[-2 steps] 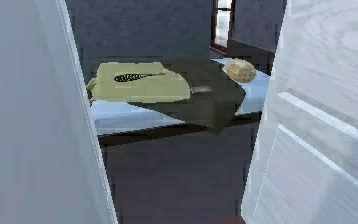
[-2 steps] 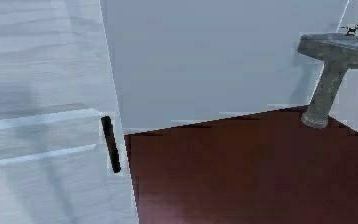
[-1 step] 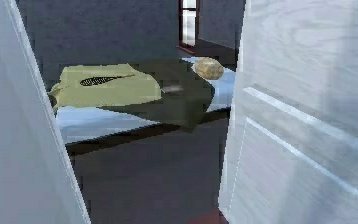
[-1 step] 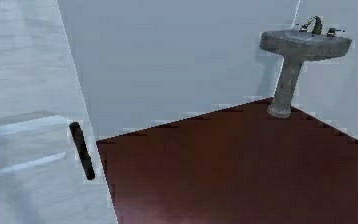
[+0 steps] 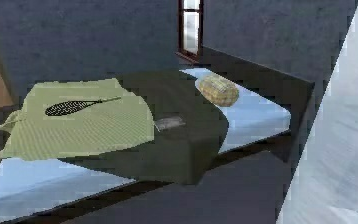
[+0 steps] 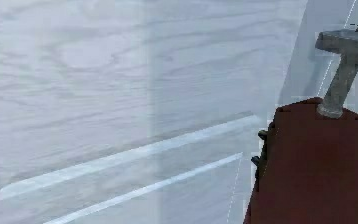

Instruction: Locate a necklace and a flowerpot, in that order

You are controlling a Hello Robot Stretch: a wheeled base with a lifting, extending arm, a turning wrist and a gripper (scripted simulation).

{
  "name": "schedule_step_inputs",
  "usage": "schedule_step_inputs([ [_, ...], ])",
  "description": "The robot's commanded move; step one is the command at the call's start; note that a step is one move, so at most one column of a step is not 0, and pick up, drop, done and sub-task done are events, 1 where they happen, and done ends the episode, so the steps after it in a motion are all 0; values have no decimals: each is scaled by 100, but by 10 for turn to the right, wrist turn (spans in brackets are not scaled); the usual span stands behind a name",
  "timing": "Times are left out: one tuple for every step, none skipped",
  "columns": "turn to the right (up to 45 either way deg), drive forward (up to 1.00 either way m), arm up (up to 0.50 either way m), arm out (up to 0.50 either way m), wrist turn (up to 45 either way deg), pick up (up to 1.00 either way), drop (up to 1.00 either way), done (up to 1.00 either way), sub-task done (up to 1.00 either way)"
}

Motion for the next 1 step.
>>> schedule_step_inputs([
  [-390,0,0,0,0,0,0,0,0],
])
